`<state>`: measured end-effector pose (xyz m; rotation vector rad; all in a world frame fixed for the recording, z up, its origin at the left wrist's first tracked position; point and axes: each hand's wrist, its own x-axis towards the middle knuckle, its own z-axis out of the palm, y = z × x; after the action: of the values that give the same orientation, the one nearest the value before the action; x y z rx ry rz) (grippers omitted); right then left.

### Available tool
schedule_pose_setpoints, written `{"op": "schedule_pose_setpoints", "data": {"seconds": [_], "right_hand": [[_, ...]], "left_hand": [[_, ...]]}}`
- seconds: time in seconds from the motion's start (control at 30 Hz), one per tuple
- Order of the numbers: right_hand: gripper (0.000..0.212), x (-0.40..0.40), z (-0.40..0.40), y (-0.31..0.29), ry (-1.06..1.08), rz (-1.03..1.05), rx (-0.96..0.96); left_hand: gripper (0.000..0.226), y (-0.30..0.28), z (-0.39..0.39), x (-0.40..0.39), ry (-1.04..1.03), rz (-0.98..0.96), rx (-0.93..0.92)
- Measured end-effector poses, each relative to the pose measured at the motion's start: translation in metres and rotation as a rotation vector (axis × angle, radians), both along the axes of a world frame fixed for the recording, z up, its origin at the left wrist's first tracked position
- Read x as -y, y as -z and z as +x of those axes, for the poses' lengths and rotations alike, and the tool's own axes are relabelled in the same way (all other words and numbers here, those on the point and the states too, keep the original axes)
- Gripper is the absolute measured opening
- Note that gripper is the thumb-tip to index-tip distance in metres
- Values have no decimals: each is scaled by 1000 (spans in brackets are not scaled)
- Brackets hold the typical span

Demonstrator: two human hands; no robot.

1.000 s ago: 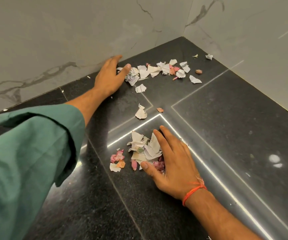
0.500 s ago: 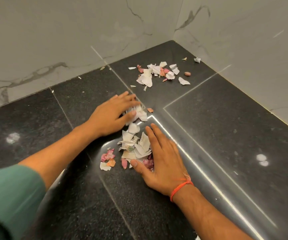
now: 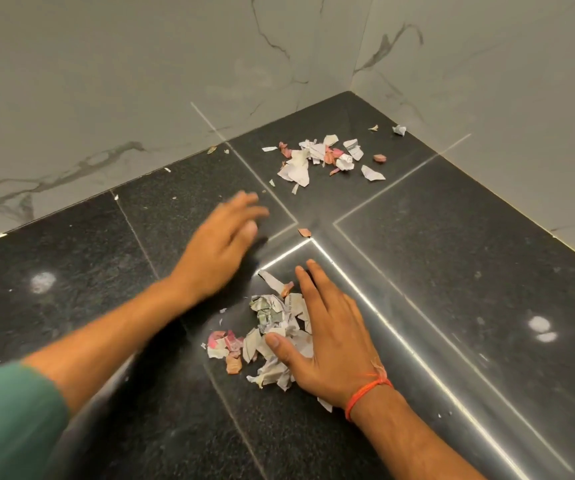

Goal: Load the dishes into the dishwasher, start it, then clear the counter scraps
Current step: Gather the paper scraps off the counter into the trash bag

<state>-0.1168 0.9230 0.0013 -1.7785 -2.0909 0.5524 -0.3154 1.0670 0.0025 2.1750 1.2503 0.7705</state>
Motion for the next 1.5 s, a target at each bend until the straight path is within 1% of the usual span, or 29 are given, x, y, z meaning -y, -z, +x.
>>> {"op": "schedule_pose_setpoints", "data": {"seconds": [0.1, 0.17, 0.27, 0.33, 0.4, 0.57, 0.63, 0.73, 0.83, 0.9, 0.97, 1.0, 1.07, 1.13, 1.2, 1.27, 1.4, 1.5], "right_hand": [[97, 0, 1, 0, 2, -1, -19], [97, 0, 2, 0, 4, -6, -19], [97, 1, 2, 1, 11, -10, -26], [97, 1, 2, 1, 9, -7, -23], [96, 0, 1, 1, 2, 3, -19], [97, 0, 0, 0, 8, 10, -19], [98, 0, 0, 0, 9, 7, -15], [100, 0, 0, -1, 2, 3, -12], [99, 0, 0, -1, -5, 8, -19], [98, 0, 0, -1, -3, 8, -17], [97, 0, 0, -2, -1, 5, -15], [97, 0, -1, -2, -2, 4, -12], [95, 0, 0, -2, -2, 2, -7], [95, 0, 0, -1, 0, 8, -16], [94, 1, 0, 0, 3, 7, -18], [95, 0, 0, 1, 5, 5, -12], [96, 0, -1, 1, 9, 4, 0], [97, 0, -1, 1, 14, 5, 5]], "left_hand": [[46, -8, -9, -75, -154, 60, -100], [46, -5, -19, -110, -187, 49, -177], [59, 8, -26, -131, -131, 11, -307], [67, 11, -24, -133, -61, 7, -404], [70, 7, -18, -125, 30, 14, -453], [65, 6, -2, -55, 314, 21, -401], [60, 4, 0, -20, 369, 9, -319], [51, -5, 2, 32, 382, -87, -143], [44, -10, 7, 54, 321, -177, 68], [39, -11, 10, 40, 202, -120, 130], [39, -9, 12, 3, 90, -41, 67], [43, -8, 14, -21, 39, -41, 8], [56, -7, 22, -65, -49, -108, -112], [63, 0, 35, -92, -85, -96, -239], [61, 6, 48, -98, -22, -30, -369], [59, 8, 54, -91, 121, 36, -428], [61, 7, 48, -54, 419, 105, -452], [55, 8, 38, -17, 518, 96, -382]]}}
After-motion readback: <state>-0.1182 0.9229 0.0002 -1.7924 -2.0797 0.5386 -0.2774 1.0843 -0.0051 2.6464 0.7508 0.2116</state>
